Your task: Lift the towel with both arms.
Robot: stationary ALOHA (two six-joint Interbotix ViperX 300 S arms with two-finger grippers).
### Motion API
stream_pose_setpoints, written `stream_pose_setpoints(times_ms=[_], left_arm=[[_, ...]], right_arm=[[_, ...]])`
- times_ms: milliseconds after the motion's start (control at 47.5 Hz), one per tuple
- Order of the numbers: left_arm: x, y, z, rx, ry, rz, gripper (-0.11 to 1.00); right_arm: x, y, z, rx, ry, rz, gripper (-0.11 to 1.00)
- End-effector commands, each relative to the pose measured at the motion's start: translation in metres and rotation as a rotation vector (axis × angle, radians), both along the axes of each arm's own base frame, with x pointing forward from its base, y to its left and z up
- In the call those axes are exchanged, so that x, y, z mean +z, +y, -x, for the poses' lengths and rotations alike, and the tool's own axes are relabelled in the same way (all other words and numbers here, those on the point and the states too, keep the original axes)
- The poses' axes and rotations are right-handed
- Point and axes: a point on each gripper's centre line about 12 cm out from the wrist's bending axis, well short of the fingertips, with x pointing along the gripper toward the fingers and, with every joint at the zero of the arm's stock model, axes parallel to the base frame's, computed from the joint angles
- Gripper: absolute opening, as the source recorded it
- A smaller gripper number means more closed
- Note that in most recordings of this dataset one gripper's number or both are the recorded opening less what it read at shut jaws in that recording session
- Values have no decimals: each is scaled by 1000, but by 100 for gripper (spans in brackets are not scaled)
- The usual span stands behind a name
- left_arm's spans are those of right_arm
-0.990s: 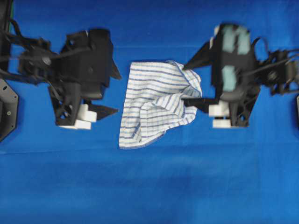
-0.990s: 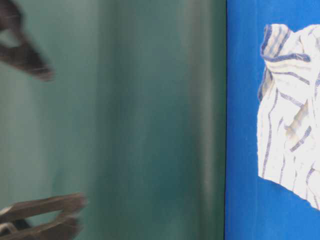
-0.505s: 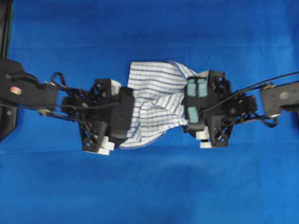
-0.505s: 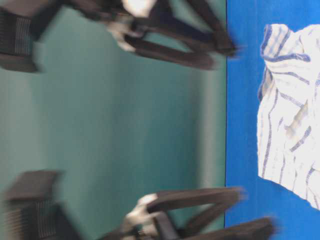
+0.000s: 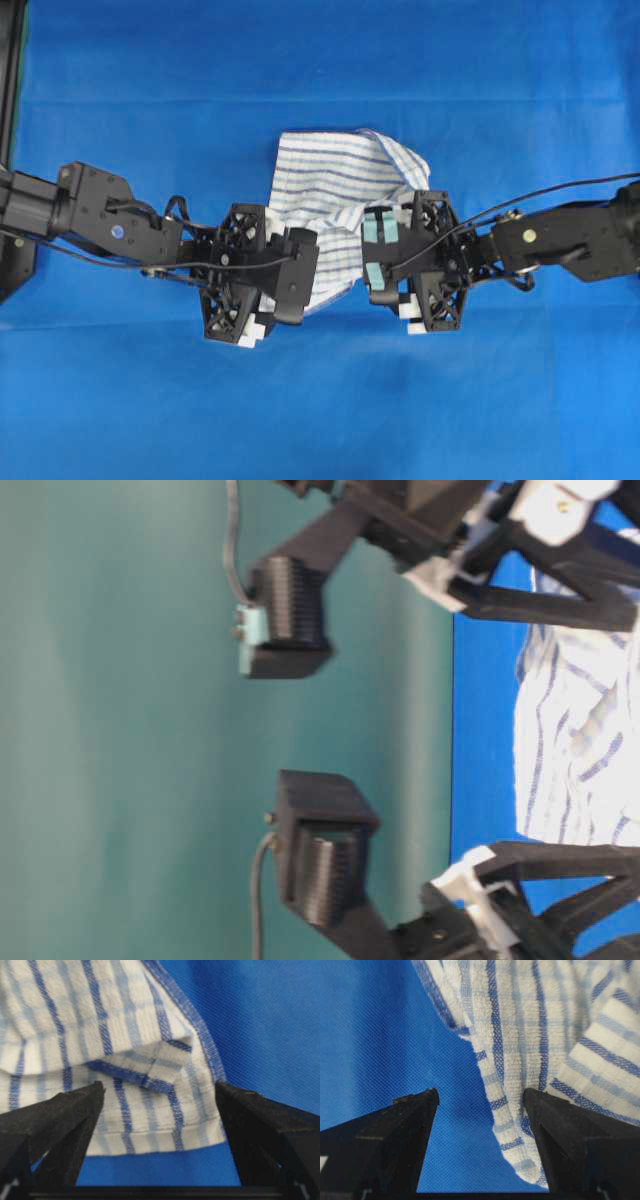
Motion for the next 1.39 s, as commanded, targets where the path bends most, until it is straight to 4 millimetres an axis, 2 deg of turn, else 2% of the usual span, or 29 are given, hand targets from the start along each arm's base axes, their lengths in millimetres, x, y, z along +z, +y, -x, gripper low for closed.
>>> stream_pose_setpoints(times_ms=[0,379,505,569,758,842,948,1053,1158,1327,1369], left_arm=[[1,-1,-2,-2,-18,3,89],[-3,-1,-1,-3,-9,1,89],[-3,2,-2,5,-5,1,84],[-3,2,-1,3,0,-1,74],[-5,4,4,7,41,-6,20],[-3,6,3,12,50,-6,2],[4,9,4,20,62,-7,1],[23,13,5,30,56,-5,1],[55,18,6,43,31,-1,1],[105,31,12,74,-26,6,1],[117,34,13,83,-36,7,1]], right_arm=[[4,2,-4,4,-26,-7,68],[4,-4,-5,-11,-29,-8,68],[4,-9,-6,-20,-35,-7,65],[4,-13,-7,-28,-37,-6,56],[4,-18,-7,-38,-37,-2,4],[5,-18,-8,-34,-40,0,3],[9,-19,-9,-37,-45,0,3],[24,-19,-9,-40,-70,2,3],[52,-21,-8,-43,-107,15,3],[106,-28,-2,-63,-173,44,3],[126,-31,1,-74,-200,53,3]])
